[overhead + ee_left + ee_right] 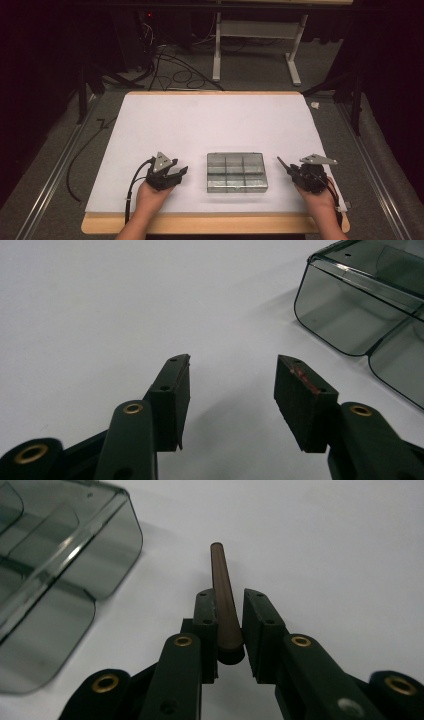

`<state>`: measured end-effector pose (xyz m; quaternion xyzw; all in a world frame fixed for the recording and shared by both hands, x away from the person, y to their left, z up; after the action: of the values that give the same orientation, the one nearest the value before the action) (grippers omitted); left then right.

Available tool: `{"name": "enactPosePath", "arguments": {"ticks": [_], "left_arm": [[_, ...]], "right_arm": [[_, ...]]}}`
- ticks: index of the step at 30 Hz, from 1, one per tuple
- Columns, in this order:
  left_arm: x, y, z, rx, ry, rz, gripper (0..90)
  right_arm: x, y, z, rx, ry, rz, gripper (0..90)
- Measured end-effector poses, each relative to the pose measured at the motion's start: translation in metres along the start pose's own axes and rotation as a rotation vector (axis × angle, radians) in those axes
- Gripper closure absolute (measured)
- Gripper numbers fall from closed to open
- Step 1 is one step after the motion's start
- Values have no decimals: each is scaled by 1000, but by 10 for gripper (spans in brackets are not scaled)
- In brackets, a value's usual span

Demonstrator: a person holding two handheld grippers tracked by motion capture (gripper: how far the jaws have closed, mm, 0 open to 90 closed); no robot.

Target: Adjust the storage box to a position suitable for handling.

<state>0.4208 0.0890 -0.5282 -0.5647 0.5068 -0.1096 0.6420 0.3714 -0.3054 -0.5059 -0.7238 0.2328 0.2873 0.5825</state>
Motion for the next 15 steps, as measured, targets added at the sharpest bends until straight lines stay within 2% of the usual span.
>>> {"name": "enactPosePath", "arguments": {"ticks": [8,11,15], "left_arm": [[0,0,0,0,-6,-3,491],[-1,0,1,-1,-6,2,492],[-1,0,1,-3,-8,-1,492]], "right_arm": [[-17,21,0,2,17,-4,780],[-18,27,1,-8,23,-14,779],[-17,31,-1,15,19,-24,778]]}}
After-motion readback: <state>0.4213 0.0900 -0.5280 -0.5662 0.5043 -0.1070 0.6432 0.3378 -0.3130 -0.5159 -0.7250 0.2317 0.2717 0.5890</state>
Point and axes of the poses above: each handheld gripper's, and its own axes: x roughly forward along the jaws, y roughly out of its underside, z roughly to its left, the point moved 8 cm from there along x, roughly forward along the jaws, and after that the axes turned 12 degrees about y, right-handed, at the moved point
